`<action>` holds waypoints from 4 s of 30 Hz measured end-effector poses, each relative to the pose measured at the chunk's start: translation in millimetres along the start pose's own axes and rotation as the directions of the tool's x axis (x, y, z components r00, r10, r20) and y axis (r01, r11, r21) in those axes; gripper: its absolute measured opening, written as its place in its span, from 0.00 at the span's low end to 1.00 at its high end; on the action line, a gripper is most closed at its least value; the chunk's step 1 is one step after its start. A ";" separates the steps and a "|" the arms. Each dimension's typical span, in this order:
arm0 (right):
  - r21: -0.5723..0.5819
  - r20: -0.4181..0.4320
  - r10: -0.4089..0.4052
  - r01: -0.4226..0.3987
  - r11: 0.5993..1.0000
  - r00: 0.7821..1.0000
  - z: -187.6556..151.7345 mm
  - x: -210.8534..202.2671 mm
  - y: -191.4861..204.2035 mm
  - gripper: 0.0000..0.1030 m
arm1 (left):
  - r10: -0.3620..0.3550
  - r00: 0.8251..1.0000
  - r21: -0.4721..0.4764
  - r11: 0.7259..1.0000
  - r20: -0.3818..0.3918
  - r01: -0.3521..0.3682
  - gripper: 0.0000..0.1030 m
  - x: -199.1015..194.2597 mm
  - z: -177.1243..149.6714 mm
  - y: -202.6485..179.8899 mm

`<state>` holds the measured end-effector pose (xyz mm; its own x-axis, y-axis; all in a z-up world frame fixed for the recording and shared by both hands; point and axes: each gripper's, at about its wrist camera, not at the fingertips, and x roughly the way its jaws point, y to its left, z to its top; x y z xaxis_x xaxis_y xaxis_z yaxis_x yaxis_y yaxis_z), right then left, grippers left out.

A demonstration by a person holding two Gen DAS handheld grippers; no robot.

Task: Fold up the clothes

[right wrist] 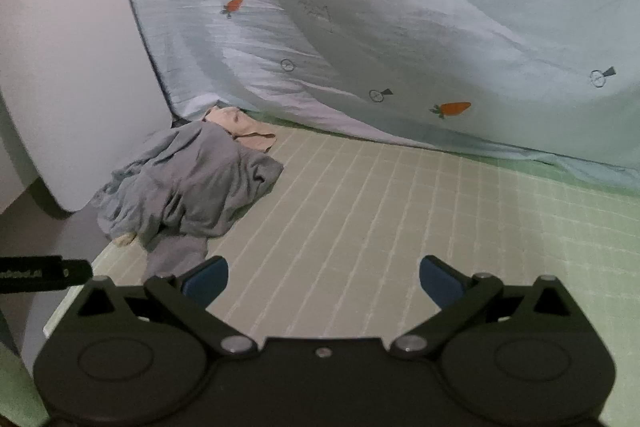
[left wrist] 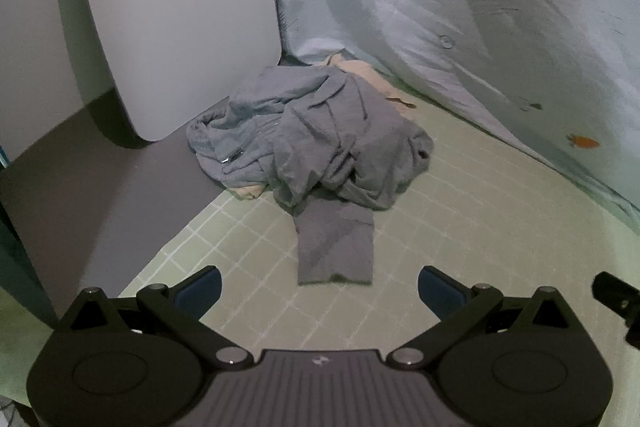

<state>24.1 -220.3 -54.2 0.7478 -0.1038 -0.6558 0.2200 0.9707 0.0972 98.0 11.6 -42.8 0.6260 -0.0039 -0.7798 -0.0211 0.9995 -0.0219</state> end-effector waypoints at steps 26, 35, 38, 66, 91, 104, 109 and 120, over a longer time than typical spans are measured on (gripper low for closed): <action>-0.042 -0.116 0.242 -0.248 0.968 0.963 119.8 292.3 119.1 0.69 | 0.041 0.998 -0.296 0.954 -0.051 -0.055 0.82 228.0 152.7 93.2; -0.049 -0.185 0.268 -0.281 0.958 0.946 104.1 346.1 170.9 0.72 | -0.031 0.999 -0.370 0.929 -0.016 0.023 0.60 274.4 173.6 91.8; -0.078 -0.142 0.290 -0.302 0.950 0.946 100.3 333.4 167.3 0.21 | -0.036 0.999 -0.342 0.939 -0.005 0.032 0.33 276.1 176.9 82.8; -0.061 0.399 0.073 -0.053 0.997 0.914 32.9 -43.2 10.9 0.08 | -0.328 0.900 -0.016 0.938 0.286 0.347 0.10 -38.3 69.8 -53.5; 0.115 0.047 -0.278 0.271 0.956 0.959 -132.4 -137.2 -142.1 0.46 | -0.209 0.966 0.117 0.967 -0.151 0.228 0.84 -49.4 -136.2 -124.5; 0.069 -0.069 -0.300 0.304 0.950 0.952 -108.4 -76.0 -137.4 0.81 | -0.236 0.929 0.037 0.966 -0.285 0.257 0.84 11.0 -110.1 -115.0; 0.186 -0.223 -0.295 0.338 0.923 0.929 -116.0 -45.9 -147.9 0.81 | -0.239 0.906 0.040 0.962 -0.348 0.269 0.85 43.2 -98.7 -116.6; 0.411 -0.285 -0.329 0.425 0.807 0.900 -154.2 -62.2 -156.7 0.88 | -0.217 0.883 0.174 0.934 -0.416 0.311 0.85 67.4 -97.7 -148.4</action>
<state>-153.5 -332.5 -144.1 0.4225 -0.3510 -0.8356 0.7524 0.6499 0.1075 67.1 -139.9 -153.3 0.2334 -0.2324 -0.9442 0.3102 0.9381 -0.1542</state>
